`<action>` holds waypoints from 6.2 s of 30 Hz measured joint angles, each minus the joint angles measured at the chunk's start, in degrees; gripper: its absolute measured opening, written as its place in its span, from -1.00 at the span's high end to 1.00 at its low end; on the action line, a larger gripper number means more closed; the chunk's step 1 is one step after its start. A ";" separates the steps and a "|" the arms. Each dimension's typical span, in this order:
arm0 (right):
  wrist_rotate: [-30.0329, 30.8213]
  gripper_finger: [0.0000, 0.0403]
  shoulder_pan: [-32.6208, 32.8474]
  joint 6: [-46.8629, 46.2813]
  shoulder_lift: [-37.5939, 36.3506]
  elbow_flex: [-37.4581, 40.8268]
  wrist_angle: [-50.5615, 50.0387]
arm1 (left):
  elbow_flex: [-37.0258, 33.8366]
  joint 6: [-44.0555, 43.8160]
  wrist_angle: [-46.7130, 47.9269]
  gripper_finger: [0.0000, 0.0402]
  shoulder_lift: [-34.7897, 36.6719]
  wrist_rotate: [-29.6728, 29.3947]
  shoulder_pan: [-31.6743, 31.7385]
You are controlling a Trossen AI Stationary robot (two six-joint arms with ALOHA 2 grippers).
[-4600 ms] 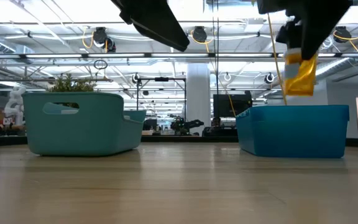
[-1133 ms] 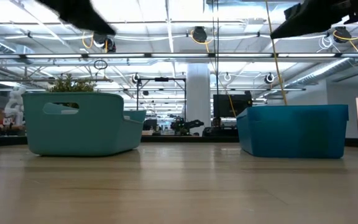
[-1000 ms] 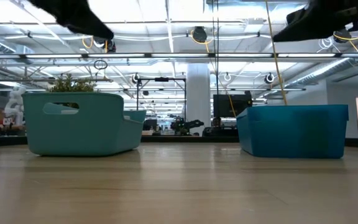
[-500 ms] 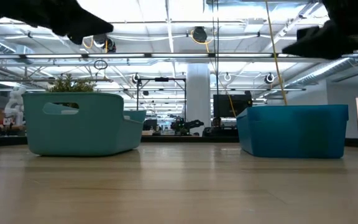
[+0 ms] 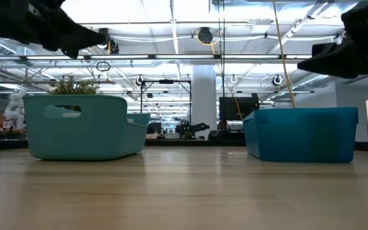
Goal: Pick and place medicine bottles into bin by pill shape (circle, oval)
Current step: Return to Home Position
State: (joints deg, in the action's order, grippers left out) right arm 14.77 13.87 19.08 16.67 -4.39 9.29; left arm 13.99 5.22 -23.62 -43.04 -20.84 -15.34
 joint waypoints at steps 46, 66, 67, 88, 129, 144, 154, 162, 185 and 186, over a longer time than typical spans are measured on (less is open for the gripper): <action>-4.86 1.00 -0.18 1.05 -16.60 3.52 -6.59 | -13.44 3.43 -9.26 0.97 14.16 5.32 -0.17; -15.34 1.00 -15.71 -1.94 -16.55 3.55 -6.92 | -13.44 6.69 -9.99 0.95 15.38 5.24 -0.06; -15.80 1.00 -15.83 -2.50 -16.55 3.55 -6.88 | -13.44 6.68 -9.99 0.95 15.38 5.22 -0.06; -11.85 1.00 -16.15 -3.40 -16.55 3.56 -6.54 | -13.41 4.59 0.47 0.98 23.55 5.84 -0.06; -11.86 1.00 -16.15 -3.40 -16.51 3.57 -6.55 | -13.35 4.94 22.60 0.93 42.71 18.79 15.85; -11.87 1.00 -16.15 -3.40 -16.49 3.57 -6.55 | -13.37 4.63 21.97 0.92 42.70 17.77 16.07; -11.87 1.00 -16.15 -3.40 -16.49 3.57 -6.55 | -13.37 4.61 21.92 0.86 42.68 17.77 16.07; -11.86 1.00 -16.15 -3.40 -16.49 3.57 -6.55 | -13.37 4.61 21.88 0.94 42.68 17.75 16.07; -11.86 1.00 -16.15 -3.40 -16.49 3.57 -6.55 | -13.39 4.60 21.86 0.82 42.68 17.75 16.07; -11.87 1.00 -16.15 -3.39 -16.49 3.57 -6.55 | -13.39 4.59 21.86 0.82 42.68 17.75 16.07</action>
State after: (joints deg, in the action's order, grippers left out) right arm 2.90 -2.28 15.69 0.19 -0.82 2.74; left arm 0.60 9.81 -1.76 -0.36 -3.09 0.73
